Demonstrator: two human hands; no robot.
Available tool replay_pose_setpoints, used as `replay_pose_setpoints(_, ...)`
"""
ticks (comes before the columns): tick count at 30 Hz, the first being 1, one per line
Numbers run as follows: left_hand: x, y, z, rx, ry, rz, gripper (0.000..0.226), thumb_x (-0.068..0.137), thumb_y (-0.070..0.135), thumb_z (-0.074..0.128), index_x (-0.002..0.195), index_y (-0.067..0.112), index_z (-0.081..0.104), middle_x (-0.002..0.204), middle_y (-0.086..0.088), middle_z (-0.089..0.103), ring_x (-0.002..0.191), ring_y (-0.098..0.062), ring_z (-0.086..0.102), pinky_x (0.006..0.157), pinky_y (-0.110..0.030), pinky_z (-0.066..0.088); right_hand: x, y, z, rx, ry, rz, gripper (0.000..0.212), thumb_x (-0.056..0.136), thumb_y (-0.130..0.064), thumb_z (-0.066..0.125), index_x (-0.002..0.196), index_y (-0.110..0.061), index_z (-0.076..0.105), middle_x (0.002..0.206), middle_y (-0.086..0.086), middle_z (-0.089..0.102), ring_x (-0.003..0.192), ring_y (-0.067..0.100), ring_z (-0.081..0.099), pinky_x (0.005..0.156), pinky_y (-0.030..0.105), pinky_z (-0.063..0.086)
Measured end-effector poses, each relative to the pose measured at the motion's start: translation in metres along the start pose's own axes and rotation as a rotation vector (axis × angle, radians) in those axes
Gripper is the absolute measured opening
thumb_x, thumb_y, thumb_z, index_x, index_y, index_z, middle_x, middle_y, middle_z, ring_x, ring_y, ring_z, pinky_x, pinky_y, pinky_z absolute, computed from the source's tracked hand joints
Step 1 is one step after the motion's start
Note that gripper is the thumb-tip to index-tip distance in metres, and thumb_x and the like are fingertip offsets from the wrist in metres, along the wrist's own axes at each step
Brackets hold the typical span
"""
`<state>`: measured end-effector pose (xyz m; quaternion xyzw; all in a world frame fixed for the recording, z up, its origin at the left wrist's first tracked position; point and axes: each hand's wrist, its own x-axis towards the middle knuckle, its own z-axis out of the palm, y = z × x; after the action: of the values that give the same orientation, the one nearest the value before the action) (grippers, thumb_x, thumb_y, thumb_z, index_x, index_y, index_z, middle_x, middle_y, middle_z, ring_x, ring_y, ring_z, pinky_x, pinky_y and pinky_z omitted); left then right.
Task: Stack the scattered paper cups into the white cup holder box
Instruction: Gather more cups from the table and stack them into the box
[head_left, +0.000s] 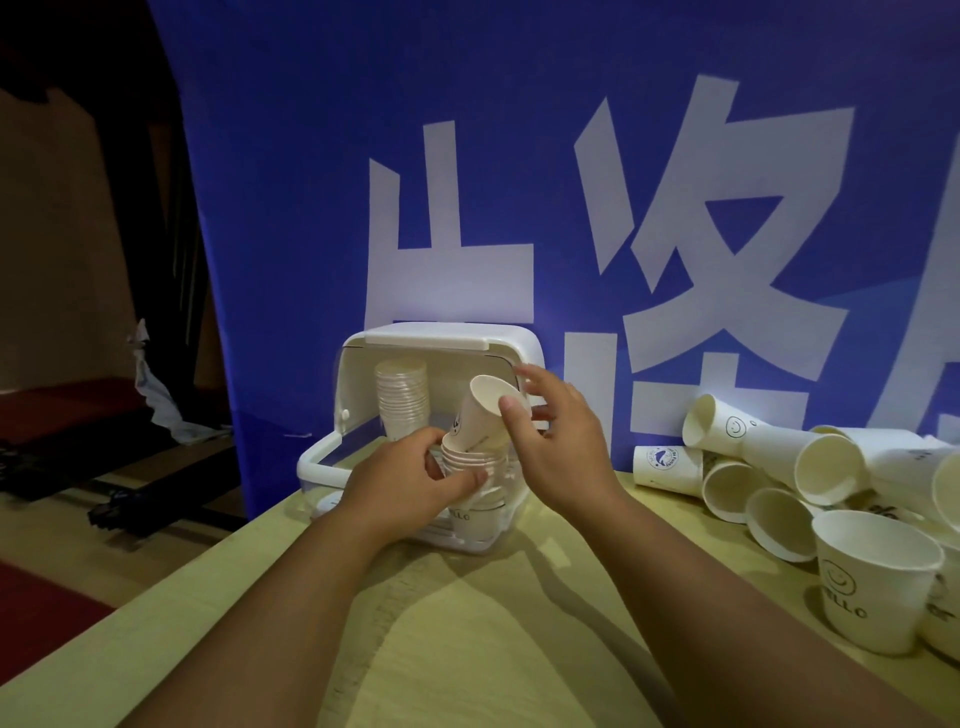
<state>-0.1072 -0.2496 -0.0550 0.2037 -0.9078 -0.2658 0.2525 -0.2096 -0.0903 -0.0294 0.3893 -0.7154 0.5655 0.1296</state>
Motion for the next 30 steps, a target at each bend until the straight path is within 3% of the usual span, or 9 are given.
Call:
replay_pose_setpoints(2, 0.001, -0.001, 0.001, 0.007, 0.002, 0.001, 0.048, 0.077, 0.074, 0.070, 0.116, 0.049, 0.055, 0.103, 0.021, 0.070, 0.093, -0.004, 0.066, 0.083, -0.040, 0.060, 0.000, 0.004, 0.001, -0.103, -0.014, -0.028, 0.027, 0.102, -0.036, 0.056, 0.126, -0.030, 0.065, 0.130, -0.007, 0.056, 0.110, 0.008, 0.055, 0.095, 0.032, 0.055)
replay_pose_setpoints(6, 0.001, -0.001, 0.001, 0.011, 0.007, 0.005, 0.050, 0.079, 0.071, 0.071, 0.120, 0.047, 0.054, 0.104, 0.019, 0.069, 0.094, -0.005, 0.065, 0.084, -0.039, 0.059, -0.002, 0.001, 0.000, -0.218, -0.037, -0.111, 0.025, 0.105, -0.029, 0.052, 0.118, -0.019, 0.071, 0.124, -0.006, 0.062, 0.104, 0.003, 0.048, 0.085, 0.010, 0.040)
replay_pose_setpoints(9, 0.001, -0.001, 0.000, -0.004, 0.011, 0.020, 0.051, 0.076, 0.075, 0.069, 0.118, 0.050, 0.054, 0.101, 0.020, 0.069, 0.093, -0.003, 0.065, 0.084, -0.039, 0.059, -0.004, -0.004, -0.001, -0.189, -0.132, -0.126, 0.027, 0.107, -0.029, 0.048, 0.123, -0.021, 0.067, 0.121, -0.006, 0.064, 0.105, 0.008, 0.056, 0.084, 0.017, 0.045)
replay_pose_setpoints(11, 0.000, -0.002, 0.000, -0.002, 0.017, 0.034, 0.055, 0.073, 0.079, 0.067, 0.118, 0.049, 0.056, 0.101, 0.020, 0.070, 0.092, -0.003, 0.065, 0.082, -0.039, 0.059, -0.008, -0.002, 0.001, -0.261, -0.307, -0.104, 0.034, 0.108, -0.032, 0.042, 0.136, -0.024, 0.060, 0.136, -0.004, 0.059, 0.122, 0.017, 0.055, 0.093, 0.023, 0.043)
replay_pose_setpoints(13, 0.000, -0.003, 0.000, 0.004, 0.021, 0.035, 0.054, 0.075, 0.076, 0.068, 0.119, 0.047, 0.058, 0.099, 0.019, 0.070, 0.090, -0.003, 0.065, 0.080, -0.039, 0.059, -0.011, 0.004, 0.001, -0.358, -0.442, -0.065, 0.040, 0.109, -0.034, 0.036, 0.147, -0.028, 0.049, 0.158, -0.004, 0.041, 0.142, 0.021, 0.041, 0.110, 0.030, 0.034)
replay_pose_setpoints(15, -0.001, -0.001, -0.001, 0.010, 0.024, 0.028, 0.049, 0.077, 0.072, 0.069, 0.117, 0.045, 0.059, 0.094, 0.018, 0.070, 0.087, -0.003, 0.065, 0.077, -0.038, 0.059, -0.010, 0.008, -0.001, -0.416, -0.485, -0.060, 0.042, 0.110, -0.034, 0.035, 0.150, -0.032, 0.044, 0.165, -0.006, 0.030, 0.148, 0.021, 0.032, 0.117, 0.034, 0.028)
replay_pose_setpoints(21, -0.001, -0.001, -0.002, 0.010, 0.000, 0.018, 0.045, 0.079, 0.069, 0.071, 0.115, 0.045, 0.058, 0.094, 0.018, 0.070, 0.086, -0.004, 0.066, 0.078, -0.039, 0.060, -0.009, 0.010, -0.003, -0.448, -0.512, -0.056, 0.047, 0.109, -0.023, 0.041, 0.154, -0.038, 0.037, 0.166, -0.008, 0.026, 0.150, 0.021, 0.029, 0.118, 0.037, 0.028)
replay_pose_setpoints(26, -0.003, 0.004, -0.006, -0.155, 0.035, -0.007, 0.063, 0.078, 0.063, 0.079, 0.128, 0.043, 0.045, 0.110, 0.019, 0.061, 0.097, -0.009, 0.064, 0.083, -0.037, 0.057, -0.020, -0.001, -0.022, -0.357, -0.327, 0.052, 0.043, 0.103, -0.022, 0.057, 0.143, -0.036, 0.052, 0.144, -0.007, 0.056, 0.123, 0.015, 0.057, 0.097, 0.028, 0.046)
replay_pose_setpoints(30, -0.011, 0.014, -0.003, -0.316, 0.292, 0.009, 0.038, 0.087, 0.042, 0.078, 0.115, 0.034, 0.054, 0.104, 0.006, 0.057, 0.093, -0.019, 0.060, 0.076, -0.036, 0.054, -0.039, -0.005, -0.050, -0.480, -0.288, 0.151, 0.024, 0.103, -0.022, 0.052, 0.115, -0.028, 0.072, 0.112, -0.004, 0.071, 0.096, 0.014, 0.064, 0.088, 0.033, 0.056)
